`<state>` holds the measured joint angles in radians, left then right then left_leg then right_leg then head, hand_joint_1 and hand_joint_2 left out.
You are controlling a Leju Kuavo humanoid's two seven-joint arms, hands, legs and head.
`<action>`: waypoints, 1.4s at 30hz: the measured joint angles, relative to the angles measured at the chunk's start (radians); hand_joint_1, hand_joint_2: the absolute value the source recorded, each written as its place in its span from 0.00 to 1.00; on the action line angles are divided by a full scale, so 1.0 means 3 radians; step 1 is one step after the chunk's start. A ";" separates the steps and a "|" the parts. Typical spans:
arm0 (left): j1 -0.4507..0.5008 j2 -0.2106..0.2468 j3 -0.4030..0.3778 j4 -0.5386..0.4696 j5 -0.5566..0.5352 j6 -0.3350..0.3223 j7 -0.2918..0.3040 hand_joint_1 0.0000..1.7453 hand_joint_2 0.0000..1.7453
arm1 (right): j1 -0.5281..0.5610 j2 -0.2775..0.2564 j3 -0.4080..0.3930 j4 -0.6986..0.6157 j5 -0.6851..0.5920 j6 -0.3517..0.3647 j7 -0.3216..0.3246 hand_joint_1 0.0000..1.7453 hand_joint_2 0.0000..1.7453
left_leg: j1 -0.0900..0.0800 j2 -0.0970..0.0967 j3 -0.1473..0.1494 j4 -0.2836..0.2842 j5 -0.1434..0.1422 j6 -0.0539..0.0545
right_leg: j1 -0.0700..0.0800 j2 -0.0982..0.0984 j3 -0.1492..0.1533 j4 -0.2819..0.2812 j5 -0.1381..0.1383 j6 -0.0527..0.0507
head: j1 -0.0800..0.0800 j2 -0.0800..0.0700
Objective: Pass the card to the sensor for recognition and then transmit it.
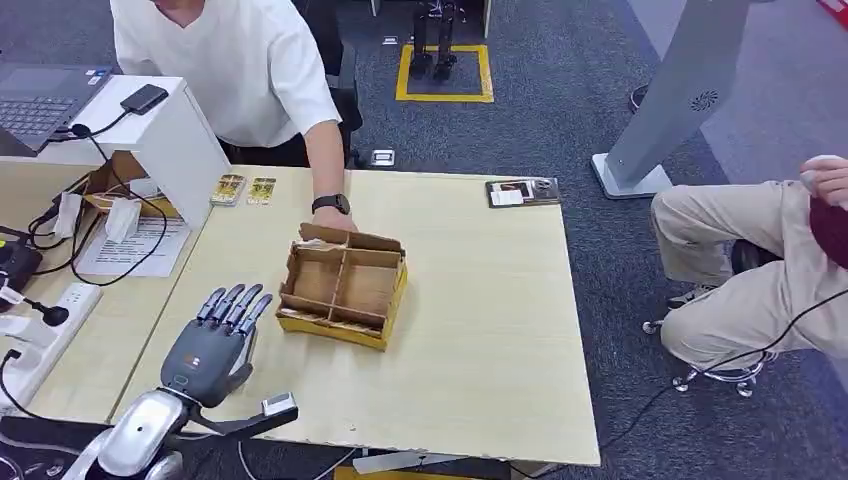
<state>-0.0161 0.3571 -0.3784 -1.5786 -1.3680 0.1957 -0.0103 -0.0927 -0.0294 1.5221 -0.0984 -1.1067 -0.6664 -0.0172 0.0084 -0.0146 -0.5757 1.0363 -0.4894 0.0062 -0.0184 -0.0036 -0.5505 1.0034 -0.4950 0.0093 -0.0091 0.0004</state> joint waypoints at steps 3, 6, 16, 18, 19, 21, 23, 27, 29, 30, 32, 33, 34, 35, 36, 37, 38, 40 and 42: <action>-0.0004 -0.0001 0.0000 0.0008 -0.0027 -0.0032 -0.0006 0.00 1.00 | -0.0001 0.0000 0.0001 0.0000 0.0000 0.0000 0.0000 0.00 1.00 | 0.0000 0.0000 0.0000 0.0000 0.0000 0.0000 | 0.0000 0.0000 0.0000 0.0000 0.0000 0.0000 | 0.0000 -0.0001; -0.0026 -0.0011 -0.0006 0.0043 -0.0066 -0.0059 -0.0006 0.00 1.00 | -0.0002 -0.0001 0.0001 0.0000 0.0009 0.0001 0.0000 0.00 1.00 | 0.0000 0.0000 0.0000 0.0000 0.0000 0.0000 | 0.0000 0.0000 -0.0001 0.0000 0.0000 0.0000 | 0.0000 -0.0001; -0.0188 -0.0140 -0.0178 0.0289 -0.0134 -0.0032 0.0004 0.00 1.00 | -0.0016 -0.0004 0.0006 0.0000 0.0034 0.0006 0.0015 0.00 1.00 | 0.0000 0.0000 0.0000 0.0000 0.0000 0.0000 | 0.0000 0.0000 -0.0001 0.0000 0.0000 0.0000 | 0.0001 0.0000; -0.0224 -0.0176 -0.0207 0.0346 -0.0141 -0.0014 0.0005 0.00 1.00 | -0.0021 -0.0004 0.0008 0.0000 0.0038 0.0008 0.0014 0.00 1.00 | -0.0001 0.0000 0.0000 0.0000 0.0000 0.0000 | 0.0000 0.0001 -0.0001 0.0000 0.0000 0.0000 | 0.0001 0.0000; -0.0238 -0.0194 -0.0222 0.0372 -0.0147 -0.0006 0.0005 0.00 1.00 | -0.0021 -0.0004 0.0009 0.0000 0.0038 0.0008 0.0013 0.00 1.00 | 0.0000 0.0000 0.0000 0.0000 0.0000 0.0000 | 0.0000 0.0001 -0.0001 0.0000 0.0000 0.0000 | 0.0000 -0.0001; -0.0271 -0.0219 -0.0252 0.0420 -0.0159 0.0013 0.0014 0.00 1.00 | -0.0021 -0.0005 0.0011 0.0000 0.0045 0.0008 0.0013 0.00 1.00 | -0.0001 0.0000 0.0000 0.0000 0.0000 0.0000 | 0.0000 0.0001 -0.0001 0.0000 0.0000 0.0000 | 0.0000 0.0000; -0.0292 -0.0244 -0.0261 0.0463 -0.0165 0.0022 0.0031 0.10 1.00 | -0.0023 -0.0006 0.0014 0.0000 0.0055 0.0009 0.0014 0.00 1.00 | 0.0000 0.0001 0.0000 0.0000 0.0000 0.0000 | 0.0000 0.0001 -0.0001 0.0000 0.0000 0.0000 | 0.0001 -0.0001; -0.0312 -0.0281 -0.0271 0.0529 -0.0163 0.0042 0.0056 0.48 1.00 | -0.0023 -0.0008 0.0017 0.0000 0.0058 0.0011 0.0015 0.00 1.00 | 0.0000 0.0001 0.0000 0.0000 0.0000 0.0000 | 0.0000 0.0001 -0.0001 0.0000 0.0000 0.0000 | 0.0000 0.0000; -0.0314 -0.0296 -0.0282 0.0554 -0.0160 0.0056 0.0060 1.00 1.00 | -0.0023 -0.0008 0.0019 0.0000 0.0058 0.0011 0.0015 0.00 1.00 | 0.0000 0.0001 0.0000 0.0000 0.0000 0.0000 | 0.0000 0.0001 -0.0002 0.0000 0.0000 0.0000 | 0.0000 -0.0001; -0.0314 -0.0301 -0.0286 0.0565 -0.0160 0.0059 0.0061 1.00 1.00 | -0.0023 -0.0008 0.0019 0.0000 0.0058 0.0013 0.0015 0.00 1.00 | 0.0000 0.0001 0.0000 0.0000 0.0000 0.0000 | 0.0000 0.0001 -0.0002 0.0000 0.0000 0.0000 | 0.0000 -0.0001; -0.0318 -0.0312 -0.0289 0.0583 -0.0158 0.0076 0.0061 1.00 1.00 | -0.0023 -0.0009 0.0019 0.0000 0.0060 0.0013 0.0015 0.00 1.00 | 0.0000 0.0001 0.0000 0.0000 0.0000 0.0000 | 0.0000 0.0001 -0.0001 0.0000 0.0000 0.0000 | 0.0000 -0.0001; -0.0326 -0.0318 -0.0289 0.0584 -0.0156 0.0094 0.0065 1.00 1.00 | -0.0023 -0.0009 0.0019 0.0000 0.0060 0.0013 0.0015 0.00 1.00 | 0.0000 0.0001 0.0000 0.0000 0.0000 0.0000 | 0.0000 0.0001 -0.0001 0.0000 0.0000 0.0000 | 0.0000 0.0000; -0.0332 -0.0323 -0.0289 0.0585 -0.0150 0.0114 0.0067 1.00 1.00 | -0.0023 -0.0009 0.0020 0.0000 0.0060 0.0013 0.0015 0.00 1.00 | 0.0000 0.0001 0.0000 0.0000 0.0000 0.0000 | 0.0000 0.0001 -0.0001 0.0000 0.0000 0.0000 | 0.0001 0.0000; -0.0330 -0.0332 -0.0289 0.0589 -0.0147 0.0130 0.0074 1.00 1.00 | -0.0023 -0.0009 0.0020 0.0000 0.0060 0.0013 0.0015 0.00 1.00 | 0.0000 0.0000 0.0000 0.0000 0.0000 0.0000 | 0.0000 0.0001 -0.0001 0.0000 0.0000 0.0000 | -0.0001 -0.0001; -0.0331 -0.0337 -0.0290 0.0593 -0.0147 0.0150 0.0081 1.00 1.00 | -0.0023 -0.0009 0.0020 0.0000 0.0058 0.0013 0.0015 0.00 1.00 | 0.0000 0.0001 0.0000 0.0000 0.0000 0.0000 | 0.0000 0.0001 -0.0001 0.0000 0.0000 0.0000 | 0.0001 0.0000; -0.0332 -0.0348 -0.0290 0.0595 -0.0147 0.0172 0.0088 1.00 1.00 | -0.0022 -0.0009 0.0020 0.0000 0.0058 0.0013 0.0014 0.00 1.00 | 0.0000 0.0001 0.0000 0.0000 0.0000 0.0000 | 0.0000 0.0001 -0.0001 0.0000 0.0000 0.0000 | 0.0000 -0.0001; -0.0331 -0.0357 -0.0290 0.0600 -0.0147 0.0186 0.0100 1.00 1.00 | -0.0023 -0.0009 0.0020 0.0000 0.0058 0.0013 0.0014 0.00 1.00 | 0.0000 0.0001 0.0000 0.0000 0.0000 0.0000 | 0.0000 0.0001 -0.0001 0.0000 0.0000 0.0000 | 0.0000 0.0000; -0.0331 -0.0370 -0.0290 0.0600 -0.0142 0.0205 0.0117 1.00 1.00 | -0.0023 -0.0009 0.0020 0.0000 0.0057 0.0013 0.0013 0.00 1.00 | 0.0000 0.0001 0.0000 0.0000 0.0000 0.0000 | 0.0000 0.0001 -0.0001 0.0000 0.0000 0.0000 | 0.0000 -0.0001; -0.0330 -0.0384 -0.0289 0.0600 -0.0145 0.0221 0.0131 1.00 1.00 | -0.0022 -0.0009 0.0022 0.0000 0.0056 0.0013 0.0011 0.00 1.00 | 0.0000 0.0001 0.0000 0.0000 0.0000 0.0000 | 0.0000 0.0001 -0.0001 0.0000 0.0000 0.0000 | 0.0000 0.0000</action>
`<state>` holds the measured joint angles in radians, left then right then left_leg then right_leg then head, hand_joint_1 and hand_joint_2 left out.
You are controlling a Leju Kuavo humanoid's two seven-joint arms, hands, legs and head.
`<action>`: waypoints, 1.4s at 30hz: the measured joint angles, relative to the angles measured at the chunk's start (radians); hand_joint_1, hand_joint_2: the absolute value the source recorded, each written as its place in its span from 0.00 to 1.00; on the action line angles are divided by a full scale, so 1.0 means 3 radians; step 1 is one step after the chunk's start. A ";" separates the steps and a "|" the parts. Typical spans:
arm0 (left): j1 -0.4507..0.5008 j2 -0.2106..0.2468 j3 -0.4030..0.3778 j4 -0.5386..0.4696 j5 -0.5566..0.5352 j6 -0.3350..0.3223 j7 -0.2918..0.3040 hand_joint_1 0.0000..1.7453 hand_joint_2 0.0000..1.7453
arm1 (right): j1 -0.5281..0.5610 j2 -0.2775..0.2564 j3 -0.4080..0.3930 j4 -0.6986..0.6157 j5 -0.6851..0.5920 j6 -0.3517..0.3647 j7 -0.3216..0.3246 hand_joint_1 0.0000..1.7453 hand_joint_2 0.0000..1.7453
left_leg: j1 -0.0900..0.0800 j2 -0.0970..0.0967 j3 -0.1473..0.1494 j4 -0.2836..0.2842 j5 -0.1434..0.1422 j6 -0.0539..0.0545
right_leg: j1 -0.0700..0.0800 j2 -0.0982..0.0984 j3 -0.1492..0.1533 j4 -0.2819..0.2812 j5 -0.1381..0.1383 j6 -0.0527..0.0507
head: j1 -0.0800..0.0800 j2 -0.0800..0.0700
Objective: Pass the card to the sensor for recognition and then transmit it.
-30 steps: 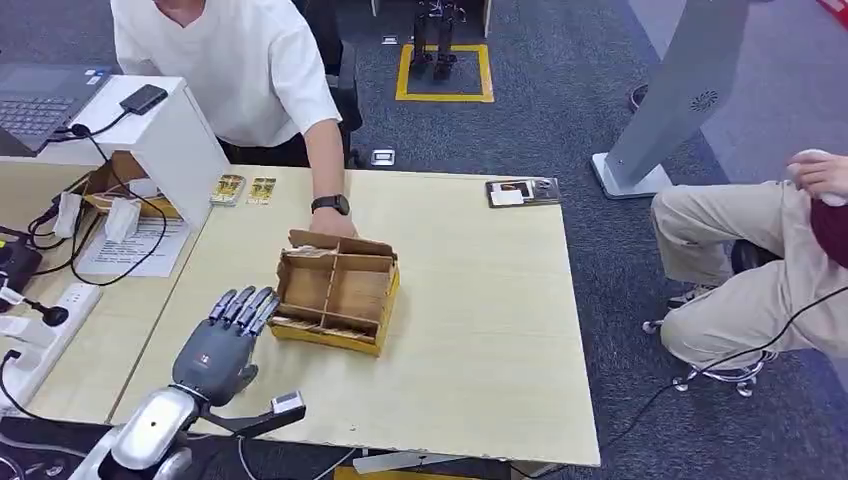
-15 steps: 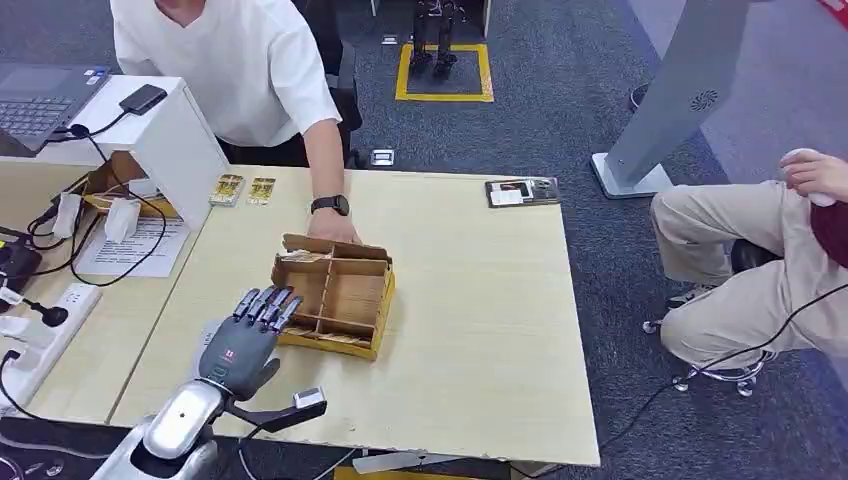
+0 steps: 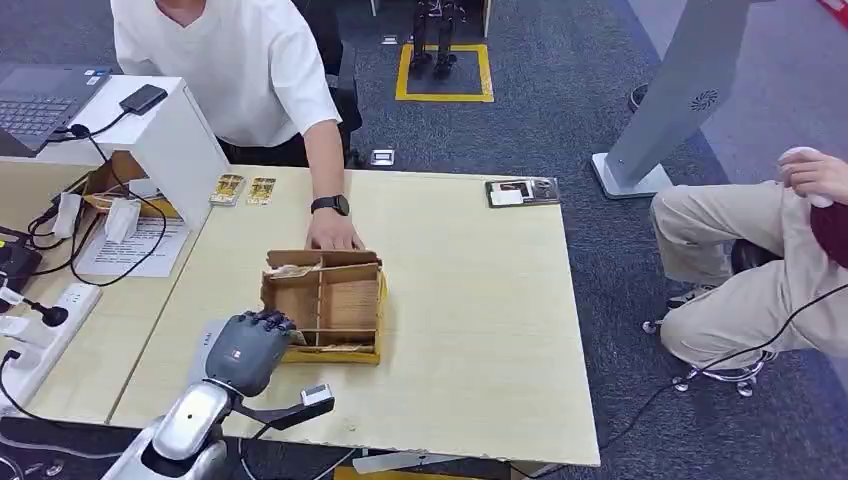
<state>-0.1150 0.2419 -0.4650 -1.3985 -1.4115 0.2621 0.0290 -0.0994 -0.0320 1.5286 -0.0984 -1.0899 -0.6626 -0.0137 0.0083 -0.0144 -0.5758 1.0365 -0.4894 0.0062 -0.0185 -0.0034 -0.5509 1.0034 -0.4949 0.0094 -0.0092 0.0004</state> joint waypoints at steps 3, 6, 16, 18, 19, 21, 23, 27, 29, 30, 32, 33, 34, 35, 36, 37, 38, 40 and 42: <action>0.0001 -0.0014 0.0000 0.0000 -0.0013 0.0032 0.0014 1.00 1.00 | 0.0000 0.0000 0.0000 0.0000 -0.0003 0.0000 0.0000 0.00 1.00 | 0.0000 0.0000 0.0000 0.0000 0.0000 0.0000 | 0.0000 0.0000 0.0000 0.0000 0.0000 0.0000 | 0.0000 -0.0001; 0.0001 -0.0023 0.0000 0.0000 -0.0014 0.0036 0.0020 1.00 1.00 | 0.0000 0.0000 0.0000 0.0000 -0.0004 0.0000 -0.0001 0.00 1.00 | 0.0000 0.0000 0.0000 0.0000 0.0000 0.0000 | 0.0000 0.0000 0.0000 0.0000 0.0000 0.0000 | 0.0000 0.0000; 0.0006 -0.0032 0.0000 0.0000 -0.0025 0.0065 0.0024 1.00 1.00 | 0.0000 0.0000 0.0000 0.0000 -0.0004 0.0009 -0.0001 0.00 1.00 | 0.0000 0.0000 0.0000 0.0000 0.0000 0.0000 | 0.0000 0.0000 0.0000 0.0000 0.0000 0.0000 | 0.0000 -0.0001; 0.0011 -0.0033 0.0000 0.0000 -0.0047 0.0097 0.0024 1.00 1.00 | 0.0000 0.0000 0.0003 0.0000 -0.0004 0.0018 -0.0001 0.00 1.00 | 0.0000 0.0000 0.0000 0.0000 0.0000 0.0000 | 0.0000 0.0000 0.0000 0.0000 0.0000 0.0000 | 0.0000 0.0000; 0.0014 -0.0033 0.0000 0.0000 -0.0056 0.0114 0.0024 1.00 1.00 | 0.0000 0.0000 0.0004 0.0000 -0.0004 0.0025 -0.0004 0.00 1.00 | 0.0000 0.0000 0.0000 0.0000 0.0000 0.0000 | 0.0000 0.0000 0.0000 0.0000 0.0000 0.0000 | 0.0000 -0.0001; 0.0019 -0.0037 0.0000 0.0000 -0.0074 0.0167 0.0023 1.00 1.00 | 0.0000 0.0000 0.0008 0.0000 -0.0004 0.0024 -0.0010 0.00 1.00 | 0.0000 0.0000 0.0000 0.0000 0.0000 0.0000 | 0.0000 0.0000 0.0000 0.0000 0.0000 0.0000 | 0.0000 -0.0001; 0.0024 -0.0041 0.0000 -0.0004 -0.0084 0.0231 0.0023 1.00 1.00 | 0.0000 -0.0001 0.0011 0.0000 -0.0004 0.0024 -0.0018 0.00 1.00 | 0.0000 0.0000 -0.0001 0.0000 0.0000 0.0000 | 0.0000 0.0000 0.0000 0.0000 0.0000 0.0000 | 0.0000 -0.0001; 0.0053 -0.0087 0.0033 -0.0113 0.0001 0.0631 -0.0039 1.00 1.00 | 0.0000 -0.0001 0.0018 0.0000 -0.0010 0.0023 -0.0023 0.00 1.00 | 0.0000 0.0000 -0.0001 0.0000 0.0000 0.0000 | 0.0000 0.0000 0.0000 0.0000 0.0000 0.0000 | 0.0000 -0.0001; 0.0071 -0.0149 0.0075 -0.0237 0.0218 0.0950 -0.0155 1.00 1.00 | 0.0001 -0.0001 0.0019 0.0000 -0.0009 0.0022 -0.0027 0.00 1.00 | 0.0000 -0.0001 -0.0001 0.0000 0.0000 0.0000 | 0.0000 -0.0001 0.0000 0.0000 0.0000 0.0000 | 0.0000 0.0000; 0.0073 -0.0191 0.0093 -0.0309 0.0384 0.1100 -0.0235 1.00 1.00 | 0.0000 -0.0001 0.0020 0.0000 -0.0009 0.0019 -0.0027 0.00 1.00 | 0.0000 -0.0002 -0.0001 0.0000 0.0000 0.0000 | 0.0000 -0.0002 0.0000 0.0000 0.0000 0.0000 | 0.0001 -0.0001; 0.0078 -0.0293 0.0131 -0.0443 0.0815 0.1311 -0.0433 1.00 1.00 | -0.0001 -0.0001 0.0022 0.0000 -0.0010 0.0011 -0.0027 0.00 1.00 | -0.0001 -0.0002 -0.0001 0.0000 0.0000 0.0000 | -0.0001 -0.0002 0.0001 0.0000 0.0000 0.0000 | 0.0000 -0.0001; 0.0078 -0.0354 0.0153 -0.0514 0.1065 0.1379 -0.0575 1.00 1.00 | 0.0000 0.0000 0.0024 0.0000 -0.0010 0.0005 -0.0027 0.00 1.00 | -0.0001 -0.0002 -0.0001 0.0000 0.0000 0.0000 | -0.0001 -0.0002 0.0001 0.0000 0.0000 0.0000 | 0.0000 -0.0001; 0.0078 -0.0426 0.0188 -0.0576 0.1270 0.1415 -0.0722 1.00 1.00 | 0.0001 0.0001 0.0029 0.0000 -0.0010 -0.0003 -0.0025 0.00 1.00 | -0.0001 -0.0002 -0.0002 0.0001 0.0000 0.0000 | -0.0001 -0.0002 0.0001 0.0000 0.0000 0.0001 | 0.0000 -0.0001; 0.0078 -0.0524 0.0246 -0.0632 0.1488 0.1429 -0.0898 1.00 1.00 | 0.0000 0.0002 0.0039 -0.0001 -0.0010 -0.0011 -0.0025 0.00 1.00 | -0.0001 -0.0002 -0.0002 0.0001 0.0000 0.0000 | -0.0001 -0.0002 0.0001 0.0000 0.0000 0.0001 | 0.0000 0.0000; 0.0075 -0.0617 0.0300 -0.0663 0.1651 0.1436 -0.1041 1.00 1.00 | -0.0001 0.0005 0.0048 -0.0001 -0.0010 -0.0017 -0.0024 0.00 1.00 | -0.0001 -0.0002 -0.0002 0.0001 0.0000 0.0000 | -0.0001 -0.0002 0.0001 0.0000 0.0001 0.0001 | 0.0000 -0.0001; 0.0069 -0.0697 0.0372 -0.0685 0.1842 0.1436 -0.1204 1.00 1.00 | -0.0001 0.0006 0.0059 -0.0001 -0.0008 -0.0024 -0.0022 0.00 1.00 | -0.0001 -0.0002 -0.0001 0.0001 0.0000 0.0000 | -0.0001 -0.0002 0.0001 0.0000 0.0001 0.0001 | 0.0001 -0.0001; 0.0057 -0.0780 0.0432 -0.0689 0.2026 0.1436 -0.1332 1.00 1.00 | -0.0001 0.0009 0.0067 -0.0003 0.0000 -0.0028 -0.0019 0.00 1.00 | -0.0001 -0.0002 -0.0001 0.0001 0.0000 0.0000 | -0.0001 -0.0002 0.0001 0.0000 0.0001 0.0001 | 0.0001 -0.0001; 0.0019 -0.0895 0.0523 -0.0689 0.2282 0.1436 -0.1463 1.00 1.00 | -0.0002 0.0015 0.0080 -0.0004 0.0009 -0.0031 -0.0015 0.00 1.00 | -0.0001 -0.0002 -0.0001 0.0001 0.0000 0.0000 | -0.0001 -0.0002 0.0001 0.0000 0.0001 0.0001 | 0.0000 -0.0001; -0.0015 -0.0976 0.0606 -0.0689 0.2356 0.1437 -0.1498 1.00 1.00 | -0.0002 0.0018 0.0085 -0.0004 0.0017 -0.0031 -0.0015 0.00 1.00 | -0.0001 -0.0002 0.0000 0.0001 0.0000 0.0000 | 0.0000 -0.0002 0.0001 0.0000 0.0001 0.0001 | 0.0000 -0.0001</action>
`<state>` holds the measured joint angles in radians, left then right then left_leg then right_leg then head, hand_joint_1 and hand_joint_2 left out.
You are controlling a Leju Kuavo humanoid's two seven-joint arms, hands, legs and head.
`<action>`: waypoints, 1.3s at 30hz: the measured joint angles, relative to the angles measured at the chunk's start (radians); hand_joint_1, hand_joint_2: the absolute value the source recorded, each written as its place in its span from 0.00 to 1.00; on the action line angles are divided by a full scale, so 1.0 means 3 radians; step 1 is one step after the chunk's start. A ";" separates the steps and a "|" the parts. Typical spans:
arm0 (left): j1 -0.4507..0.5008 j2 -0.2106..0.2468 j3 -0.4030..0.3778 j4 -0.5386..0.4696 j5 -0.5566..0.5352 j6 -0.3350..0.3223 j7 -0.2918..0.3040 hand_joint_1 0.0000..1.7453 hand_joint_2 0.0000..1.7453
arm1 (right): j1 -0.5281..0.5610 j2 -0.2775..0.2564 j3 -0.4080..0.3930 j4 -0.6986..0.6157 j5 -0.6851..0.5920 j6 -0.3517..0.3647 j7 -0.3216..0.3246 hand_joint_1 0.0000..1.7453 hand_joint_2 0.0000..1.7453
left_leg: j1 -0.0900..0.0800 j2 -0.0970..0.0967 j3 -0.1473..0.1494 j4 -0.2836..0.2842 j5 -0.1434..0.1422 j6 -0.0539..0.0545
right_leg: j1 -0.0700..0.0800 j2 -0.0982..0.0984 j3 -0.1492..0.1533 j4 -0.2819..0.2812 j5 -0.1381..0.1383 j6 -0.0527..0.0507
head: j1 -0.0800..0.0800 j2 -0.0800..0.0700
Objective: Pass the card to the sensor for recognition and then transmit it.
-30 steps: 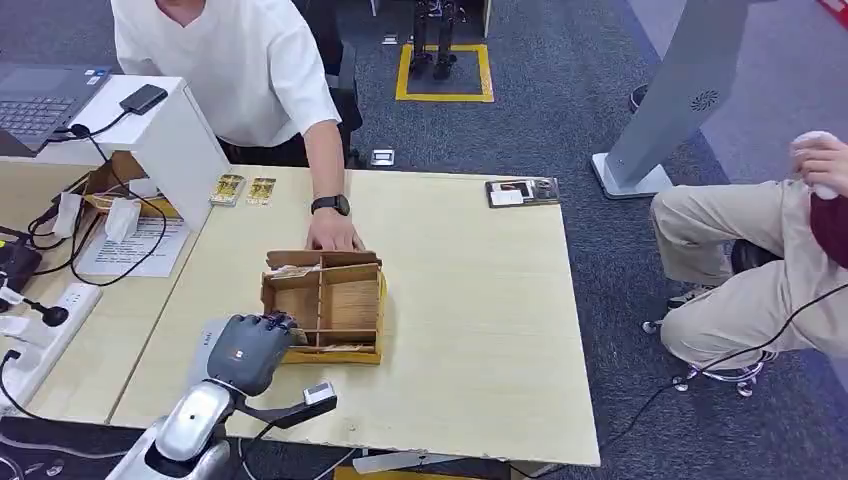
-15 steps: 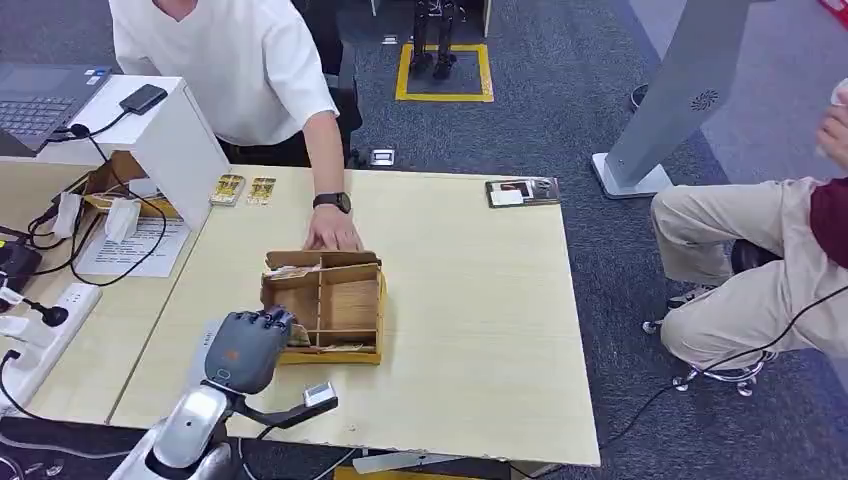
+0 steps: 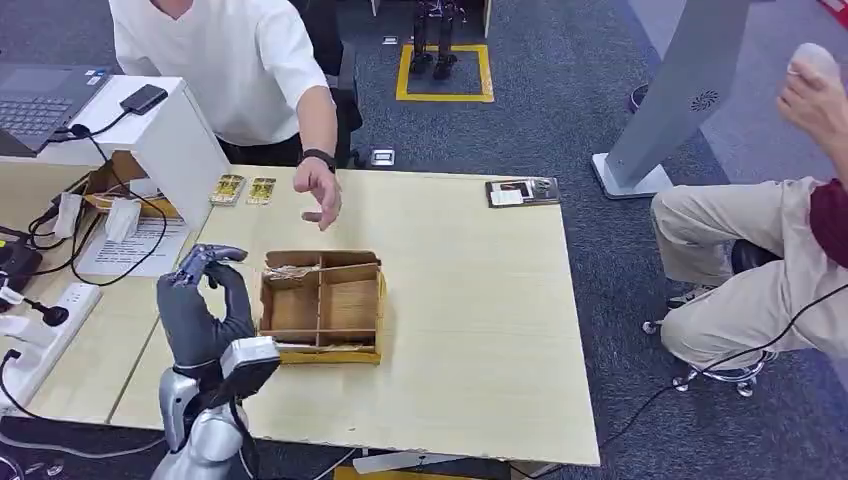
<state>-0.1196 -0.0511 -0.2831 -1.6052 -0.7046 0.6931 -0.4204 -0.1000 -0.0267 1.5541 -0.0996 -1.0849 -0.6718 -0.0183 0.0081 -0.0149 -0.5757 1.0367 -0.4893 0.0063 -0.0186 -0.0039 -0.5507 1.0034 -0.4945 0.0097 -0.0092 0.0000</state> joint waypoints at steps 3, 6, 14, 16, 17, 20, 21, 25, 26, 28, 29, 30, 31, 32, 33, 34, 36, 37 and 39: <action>-0.0033 -0.0079 0.0065 0.0000 0.0053 0.0000 -0.0027 1.00 1.00 | -0.0002 0.0003 0.0005 0.0000 0.0011 0.0000 0.0004 0.00 1.00 | 0.0001 0.0000 0.0000 0.0000 0.0001 0.0000 | 0.0001 0.0000 0.0000 0.0000 0.0000 0.0000 | 0.0000 0.0000; -0.0086 -0.0134 0.0129 0.0008 0.0163 0.0000 -0.0042 1.00 1.00 | -0.0004 0.0003 0.0009 -0.0001 0.0034 0.0001 0.0013 0.00 1.00 | 0.0001 0.0000 -0.0001 0.0000 0.0001 0.0000 | 0.0001 0.0000 -0.0001 0.0000 0.0000 0.0000 | 0.0000 0.0001; -0.0622 -0.0220 0.0383 0.0462 0.0501 0.0000 0.0258 1.00 1.00 | -0.0023 0.0020 0.0010 -0.0009 0.0161 0.0004 0.0093 0.00 1.00 | 0.0001 -0.0001 0.0000 0.0000 0.0003 0.0000 | 0.0000 -0.0001 0.0000 0.0000 0.0004 -0.0001 | 0.0000 0.0001; -0.0788 -0.0230 0.0505 0.0704 0.0366 0.0000 0.0378 1.00 1.00 | -0.0029 0.0027 0.0010 -0.0011 0.0186 0.0005 0.0121 0.00 1.00 | 0.0001 -0.0001 0.0000 0.0000 0.0005 -0.0001 | 0.0001 0.0000 0.0000 0.0000 0.0005 -0.0001 | 0.0000 0.0000; -0.0856 -0.0240 0.0580 0.0819 0.0257 0.0001 0.0414 1.00 1.00 | -0.0031 0.0027 0.0010 -0.0013 0.0196 0.0006 0.0130 0.00 1.00 | 0.0001 0.0000 0.0000 0.0000 0.0005 -0.0001 | 0.0001 0.0001 0.0000 0.0001 0.0005 0.0000 | 0.0000 0.0001; -0.1056 -0.0268 0.0822 0.1158 -0.0166 0.0004 0.0539 1.00 1.00 | -0.0038 0.0031 0.0010 -0.0015 0.0248 0.0015 0.0145 0.00 1.00 | 0.0001 0.0000 -0.0001 0.0000 0.0005 -0.0001 | 0.0001 0.0001 0.0000 0.0001 0.0005 0.0000 | 0.0000 0.0001; -0.1123 -0.0273 0.0928 0.1272 -0.0350 0.0006 0.0600 1.00 1.00 | -0.0040 0.0031 0.0011 -0.0017 0.0272 0.0018 0.0155 0.00 1.00 | 0.0001 0.0000 -0.0001 0.0000 0.0005 -0.0001 | 0.0001 0.0001 0.0000 0.0001 0.0005 0.0000 | 0.0000 0.0000; -0.1318 -0.0276 0.1268 0.1657 -0.0636 0.0008 0.0671 1.00 1.00 | -0.0053 0.0034 0.0011 -0.0019 0.0304 0.0023 0.0181 0.00 1.00 | 0.0001 0.0002 -0.0001 0.0000 0.0005 -0.0001 | 0.0001 0.0004 -0.0001 0.0001 0.0005 0.0000 | 0.0000 0.0000; -0.1339 -0.0276 0.1336 0.1740 -0.0656 0.0008 0.0671 1.00 1.00 | -0.0052 0.0036 0.0010 -0.0019 0.0305 0.0032 0.0189 0.00 1.00 | 0.0001 0.0002 -0.0001 0.0000 0.0005 -0.0001 | 0.0001 0.0003 -0.0002 0.0001 0.0005 0.0000 | 0.0000 0.0000; -0.1357 -0.0280 0.1405 0.1849 -0.0664 0.0008 0.0673 1.00 1.00 | -0.0054 0.0036 0.0010 -0.0020 0.0305 0.0039 0.0192 0.00 1.00 | 0.0001 0.0001 -0.0001 0.0000 0.0005 -0.0001 | 0.0001 0.0003 -0.0002 0.0001 0.0005 0.0000 | 0.0000 0.0000; -0.1363 -0.0284 0.1445 0.1912 -0.0658 0.0009 0.0673 1.00 1.00 | -0.0057 0.0037 0.0011 -0.0022 0.0305 0.0042 0.0195 0.00 1.00 | 0.0001 0.0001 -0.0001 0.0000 0.0005 -0.0001 | 0.0000 0.0003 -0.0002 0.0001 0.0005 0.0000 | 0.0000 0.0001; -0.1364 -0.0287 0.1465 0.1949 -0.0649 0.0009 0.0671 1.00 1.00 | -0.0058 0.0039 0.0010 -0.0023 0.0304 0.0046 0.0196 0.00 1.00 | 0.0001 0.0001 -0.0001 0.0000 0.0005 -0.0001 | 0.0000 0.0004 -0.0002 0.0001 0.0005 0.0000 | 0.0000 0.0000; -0.1364 -0.0296 0.1485 0.1980 -0.0643 0.0009 0.0669 1.00 1.00 | -0.0057 0.0041 0.0011 -0.0024 0.0303 0.0050 0.0198 0.00 1.00 | 0.0001 0.0001 -0.0001 0.0000 0.0005 -0.0001 | 0.0000 0.0004 -0.0002 0.0001 0.0005 0.0000 | 0.0000 0.0000; -0.1365 -0.0302 0.1508 0.2009 -0.0642 0.0009 0.0669 1.00 1.00 | -0.0057 0.0043 0.0010 -0.0025 0.0301 0.0055 0.0198 0.00 1.00 | 0.0001 0.0001 -0.0001 0.0000 0.0005 -0.0001 | 0.0000 0.0003 -0.0002 0.0001 0.0005 0.0000 | 0.0000 0.0001; -0.1366 -0.0305 0.1522 0.2037 -0.0642 0.0009 0.0669 1.00 1.00 | -0.0058 0.0045 0.0011 -0.0027 0.0301 0.0055 0.0198 0.00 1.00 | 0.0001 0.0001 -0.0001 0.0000 0.0005 -0.0001 | 0.0000 0.0003 -0.0002 0.0001 0.0005 0.0000 | 0.0000 0.0000; -0.1368 -0.0310 0.1536 0.2062 -0.0642 0.0009 0.0668 1.00 1.00 | -0.0058 0.0045 0.0011 -0.0029 0.0301 0.0053 0.0198 0.00 1.00 | 0.0000 0.0001 -0.0001 0.0000 0.0005 -0.0001 | 0.0000 0.0003 -0.0002 0.0001 0.0005 0.0000 | 0.0000 0.0001; -0.1372 -0.0315 0.1564 0.2097 -0.0642 0.0009 0.0668 1.00 1.00 | -0.0058 0.0047 0.0011 -0.0029 0.0301 0.0053 0.0198 0.00 1.00 | 0.0000 0.0001 -0.0001 0.0000 0.0005 -0.0001 | 0.0000 0.0003 -0.0002 0.0001 0.0005 0.0000 | 0.0000 0.0001; -0.1375 -0.0319 0.1571 0.2113 -0.0642 0.0009 0.0668 1.00 1.00 | -0.0058 0.0050 0.0010 -0.0029 0.0301 0.0053 0.0198 0.00 1.00 | 0.0000 0.0001 -0.0001 0.0000 0.0005 -0.0001 | 0.0000 0.0003 -0.0002 0.0001 0.0005 0.0000 | 0.0000 0.0001; -0.1382 -0.0327 0.1588 0.2140 -0.0640 0.0009 0.0666 1.00 1.00 | -0.0058 0.0050 0.0011 -0.0031 0.0301 0.0053 0.0198 0.00 1.00 | 0.0001 0.0001 -0.0001 0.0000 0.0005 -0.0001 | 0.0000 0.0003 -0.0002 0.0001 0.0005 0.0000 | 0.0000 0.0000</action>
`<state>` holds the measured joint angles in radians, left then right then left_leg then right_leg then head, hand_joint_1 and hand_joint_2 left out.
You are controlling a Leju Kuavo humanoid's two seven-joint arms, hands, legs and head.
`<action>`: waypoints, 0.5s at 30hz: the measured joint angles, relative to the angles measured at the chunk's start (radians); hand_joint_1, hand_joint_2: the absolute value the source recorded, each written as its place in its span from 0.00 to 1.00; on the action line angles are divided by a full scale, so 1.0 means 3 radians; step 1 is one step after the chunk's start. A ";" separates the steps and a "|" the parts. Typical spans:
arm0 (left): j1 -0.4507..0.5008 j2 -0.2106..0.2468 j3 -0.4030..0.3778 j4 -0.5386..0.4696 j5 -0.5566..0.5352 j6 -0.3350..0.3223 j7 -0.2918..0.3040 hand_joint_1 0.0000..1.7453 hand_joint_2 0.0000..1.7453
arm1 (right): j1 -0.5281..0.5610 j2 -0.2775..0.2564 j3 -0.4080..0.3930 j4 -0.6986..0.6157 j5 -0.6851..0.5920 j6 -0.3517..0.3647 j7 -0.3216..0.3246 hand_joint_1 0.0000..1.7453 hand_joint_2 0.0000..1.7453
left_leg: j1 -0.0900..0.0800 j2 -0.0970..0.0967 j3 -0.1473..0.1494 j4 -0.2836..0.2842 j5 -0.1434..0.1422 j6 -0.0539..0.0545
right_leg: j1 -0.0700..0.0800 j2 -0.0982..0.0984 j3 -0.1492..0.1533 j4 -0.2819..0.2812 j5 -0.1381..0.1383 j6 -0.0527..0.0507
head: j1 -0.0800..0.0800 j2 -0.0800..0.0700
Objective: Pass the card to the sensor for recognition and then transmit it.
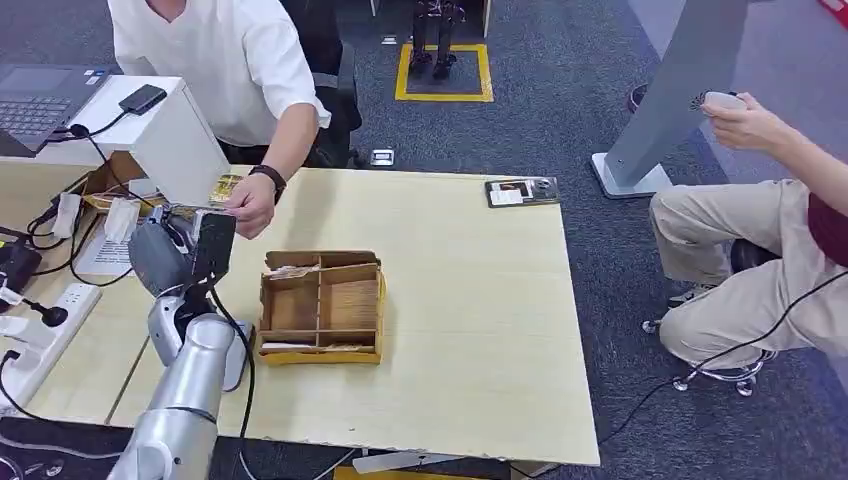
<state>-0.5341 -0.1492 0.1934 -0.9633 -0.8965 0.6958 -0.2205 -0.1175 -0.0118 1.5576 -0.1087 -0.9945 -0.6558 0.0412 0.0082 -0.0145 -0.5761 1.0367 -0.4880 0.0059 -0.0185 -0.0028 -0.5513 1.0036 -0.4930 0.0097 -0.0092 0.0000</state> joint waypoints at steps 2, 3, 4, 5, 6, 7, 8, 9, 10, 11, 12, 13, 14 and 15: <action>-0.0008 -0.0006 0.0004 0.0033 0.0119 -0.0001 -0.0029 0.33 1.00 | 0.0000 0.0001 -0.0001 0.0000 -0.0010 -0.0004 0.0000 0.00 1.00 | 0.0000 0.0000 0.0000 0.0000 0.0000 0.0000 | 0.0000 0.0000 0.0000 0.0000 0.0000 0.0000 | 0.0000 0.0000; -0.0010 -0.0011 0.0004 0.0057 0.0189 -0.0006 -0.0039 0.00 1.00 | 0.0000 0.0003 0.0000 0.0000 -0.0020 -0.0006 0.0000 0.00 1.00 | 0.0000 0.0000 0.0000 0.0000 0.0000 0.0000 | 0.0000 0.0000 0.0000 0.0000 0.0000 0.0000 | 0.0000 0.0001; -0.0008 -0.0024 0.0004 0.0087 0.0262 -0.0010 -0.0066 0.00 1.00 | 0.0000 0.0004 -0.0001 0.0000 -0.0037 -0.0011 0.0000 0.00 1.00 | 0.0000 0.0000 0.0000 0.0000 0.0000 0.0000 | 0.0000 0.0000 0.0000 0.0000 0.0000 0.0000 | -0.0001 0.0000; -0.0001 -0.0036 0.0001 0.0102 0.0345 -0.0010 -0.0096 0.00 1.00 | 0.0001 0.0004 -0.0001 0.0000 -0.0044 -0.0015 0.0000 0.00 1.00 | 0.0000 0.0000 0.0000 0.0000 0.0000 0.0000 | 0.0000 0.0000 0.0000 0.0000 0.0000 0.0000 | 0.0000 0.0000; 0.0012 -0.0052 -0.0008 0.0108 0.0419 -0.0010 -0.0116 0.00 1.00 | 0.0001 0.0005 -0.0001 0.0000 -0.0050 -0.0020 0.0000 0.00 1.00 | 0.0000 -0.0001 0.0000 0.0000 0.0000 0.0000 | 0.0000 -0.0001 0.0000 0.0000 0.0000 0.0000 | -0.0001 0.0001; 0.0031 -0.0068 -0.0019 0.0109 0.0487 -0.0009 -0.0144 0.00 1.00 | 0.0000 0.0005 -0.0001 0.0000 -0.0061 -0.0027 0.0000 0.00 1.00 | 0.0000 -0.0001 0.0000 0.0000 0.0000 0.0000 | 0.0000 -0.0001 0.0000 0.0000 0.0000 0.0000 | 0.0000 0.0000; 0.0051 -0.0083 -0.0038 0.0109 0.0536 -0.0009 -0.0161 0.00 1.00 | 0.0001 0.0005 -0.0001 0.0000 -0.0067 -0.0032 0.0000 0.00 1.00 | 0.0000 -0.0001 0.0000 0.0000 0.0000 0.0000 | 0.0000 -0.0001 0.0000 0.0000 0.0000 0.0000 | 0.0000 0.0001; 0.0073 -0.0090 -0.0060 0.0109 0.0581 -0.0009 -0.0172 0.00 1.00 | 0.0001 0.0006 -0.0001 0.0000 -0.0067 -0.0034 0.0000 0.00 1.00 | 0.0000 -0.0001 -0.0001 0.0000 0.0000 0.0000 | 0.0000 -0.0001 0.0000 0.0000 0.0000 0.0000 | 0.0000 0.0000; 0.0096 -0.0104 -0.0084 0.0107 0.0631 -0.0009 -0.0179 0.00 1.00 | 0.0002 0.0006 -0.0001 0.0000 -0.0069 -0.0036 0.0000 0.00 1.00 | 0.0000 -0.0001 -0.0001 0.0000 0.0000 0.0000 | 0.0000 -0.0001 0.0000 0.0000 0.0000 0.0000 | 0.0000 0.0001; 0.0120 -0.0114 -0.0107 0.0098 0.0704 -0.0008 -0.0189 0.00 1.00 | 0.0003 0.0006 -0.0001 0.0000 -0.0071 -0.0037 0.0000 0.00 1.00 | 0.0000 0.0000 -0.0001 0.0000 -0.0001 0.0000 | 0.0000 0.0000 0.0000 0.0000 0.0000 0.0000 | 0.0000 0.0000; 0.0147 -0.0116 -0.0136 0.0073 0.0779 -0.0004 -0.0196 0.00 1.00 | 0.0004 0.0006 -0.0001 0.0000 -0.0074 -0.0039 0.0000 0.00 1.00 | 0.0000 0.0000 -0.0001 0.0000 -0.0001 0.0000 | 0.0000 0.0000 0.0000 0.0000 0.0000 0.0000 | 0.0000 0.0000; 0.0168 -0.0117 -0.0165 0.0053 0.0838 -0.0004 -0.0197 0.00 1.00 | 0.0005 0.0006 -0.0001 0.0000 -0.0078 -0.0043 0.0000 0.00 1.00 | 0.0000 0.0000 -0.0001 0.0000 -0.0001 0.0000 | 0.0000 0.0000 0.0000 0.0000 0.0000 0.0000 | 0.0000 0.0001; 0.0195 -0.0116 -0.0213 0.0022 0.0918 -0.0010 -0.0201 0.00 1.00 | 0.0006 0.0006 -0.0001 0.0000 -0.0086 -0.0045 -0.0001 0.00 1.00 | 0.0000 0.0000 -0.0001 0.0000 0.0000 0.0000 | 0.0000 -0.0001 0.0000 0.0000 0.0000 0.0000 | 0.0000 0.0001; 0.0221 -0.0114 -0.0257 -0.0010 0.0988 -0.0017 -0.0206 0.00 1.00 | 0.0006 0.0006 -0.0001 0.0000 -0.0097 -0.0046 -0.0004 0.00 1.00 | 0.0000 -0.0001 -0.0001 0.0000 0.0000 0.0000 | 0.0000 -0.0002 0.0000 0.0000 0.0000 0.0000 | 0.0000 0.0000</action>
<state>-0.4678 -0.1835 0.1164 -0.9662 -0.6002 0.6908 -0.2823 -0.1158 -0.0099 1.5572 -0.1087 -1.0235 -0.6695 0.0400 0.0081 -0.0148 -0.5764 1.0367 -0.4881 0.0059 -0.0186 -0.0033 -0.5513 1.0036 -0.4931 0.0097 -0.0092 0.0000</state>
